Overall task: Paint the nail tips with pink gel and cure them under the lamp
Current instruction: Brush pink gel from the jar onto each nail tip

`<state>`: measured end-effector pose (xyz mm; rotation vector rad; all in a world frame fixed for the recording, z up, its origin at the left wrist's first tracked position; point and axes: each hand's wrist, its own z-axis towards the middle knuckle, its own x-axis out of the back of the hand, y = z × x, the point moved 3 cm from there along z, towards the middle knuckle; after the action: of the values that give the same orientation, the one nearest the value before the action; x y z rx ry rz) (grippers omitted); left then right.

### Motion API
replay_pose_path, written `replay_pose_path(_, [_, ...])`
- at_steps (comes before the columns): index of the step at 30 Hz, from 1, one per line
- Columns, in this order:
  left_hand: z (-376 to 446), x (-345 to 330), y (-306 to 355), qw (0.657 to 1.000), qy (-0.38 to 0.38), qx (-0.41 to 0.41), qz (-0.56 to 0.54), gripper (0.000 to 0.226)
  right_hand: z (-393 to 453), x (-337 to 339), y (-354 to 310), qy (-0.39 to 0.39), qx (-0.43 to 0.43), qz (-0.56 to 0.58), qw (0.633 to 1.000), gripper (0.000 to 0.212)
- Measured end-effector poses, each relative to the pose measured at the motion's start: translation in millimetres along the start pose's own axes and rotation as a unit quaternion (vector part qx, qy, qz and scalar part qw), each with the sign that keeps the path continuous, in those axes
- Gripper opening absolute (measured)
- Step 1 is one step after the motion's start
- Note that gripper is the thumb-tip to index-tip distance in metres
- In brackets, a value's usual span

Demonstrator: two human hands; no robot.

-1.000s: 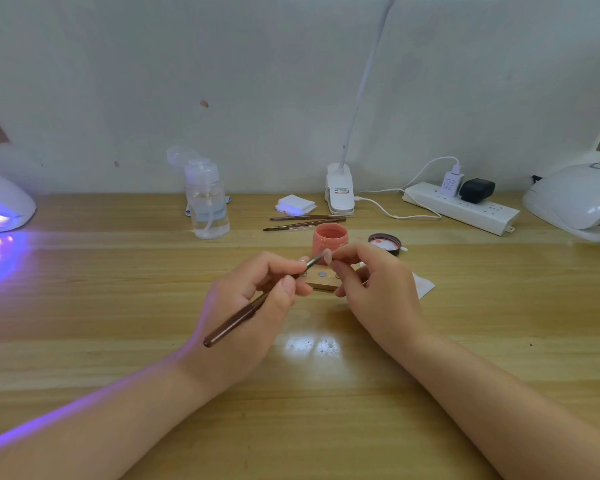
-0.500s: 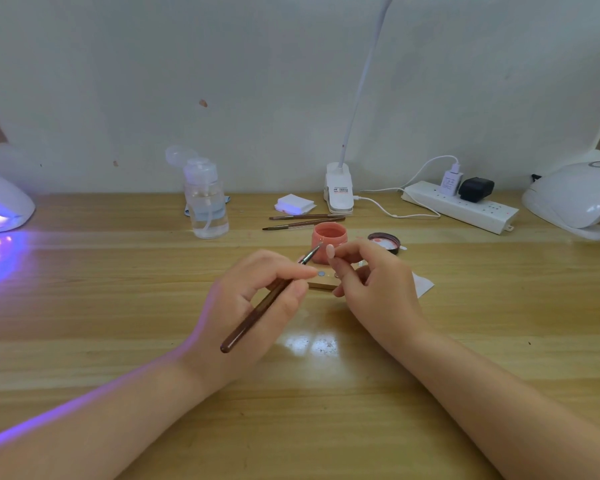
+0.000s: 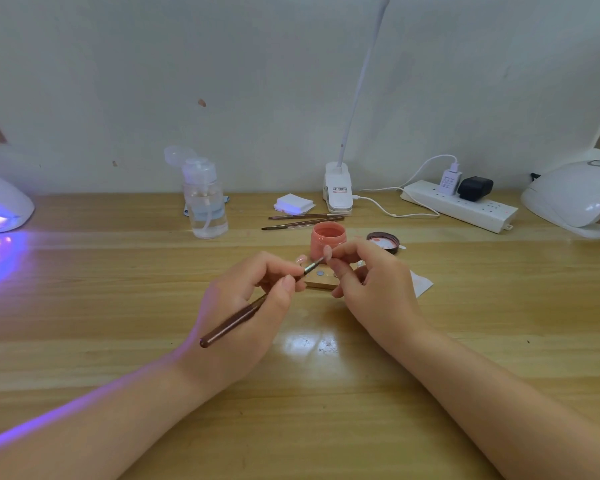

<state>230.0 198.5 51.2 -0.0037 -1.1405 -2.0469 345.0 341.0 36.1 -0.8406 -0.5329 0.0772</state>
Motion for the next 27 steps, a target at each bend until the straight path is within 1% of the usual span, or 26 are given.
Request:
replay_pose_path(2, [0, -1, 1, 1.000, 0.009, 0.009, -0.002, 0.015, 0, 0, 0, -0.002, 0.000, -0.001, 1.000, 0.007])
replay_pose_path(4, [1, -2, 1, 1.000, -0.002, 0.014, 0.013, 0.019, 0, 0, -1, -0.003, 0.003, -0.006, 1.000, 0.009])
replay_pose_path(7, [1, -2, 1, 0.999, -0.015, 0.005, 0.035, 0.018, 0, 0, -2, -0.007, 0.000, -0.008, 1.000, 0.013])
replay_pose_path(9, [0, 0, 2, 1.000, -0.005, 0.002, 0.030, 0.014, 0, 0, -2, -0.007, -0.006, -0.006, 1.000, 0.011])
replay_pose_path(12, [2, 0, 3, 0.999, 0.011, 0.006, 0.041, 0.016, 0, 0, -1, -0.007, -0.012, 0.004, 1.000, 0.009])
replay_pose_path(15, [2, 0, 3, 0.999, -0.001, 0.013, 0.050, 0.015, 0, -1, -2, -0.011, -0.008, 0.002, 1.000, 0.010])
replay_pose_path(17, [2, 1, 5, 1.000, -0.013, 0.007, 0.028, 0.015, 0, -1, -1, -0.010, -0.014, 0.005, 1.000, 0.010])
replay_pose_path(19, [6, 2, 7, 0.999, -0.004, 0.029, -0.025, 0.015, 0, 1, -1, -0.008, -0.023, 0.018, 1.000, 0.013])
replay_pose_path(20, [12, 4, 7, 0.998, 0.014, 0.045, -0.038, 0.013, 0, 1, -2, -0.005, -0.023, 0.022, 0.999, 0.017])
replay_pose_path(23, [43, 11, 5, 0.991, 0.087, 0.102, -0.021, 0.017, 0, 0, -3, -0.009, -0.028, 0.016, 0.999, 0.026])
replay_pose_path(25, [69, 14, 5, 0.988, 0.082, 0.128, -0.007, 0.011, 0, -1, -2, -0.015, -0.030, 0.006, 0.999, 0.027])
replay_pose_path(27, [93, 13, 5, 0.987, 0.043, 0.150, 0.030, 0.015, 0, -2, -2, -0.022, -0.028, -0.004, 0.999, 0.027])
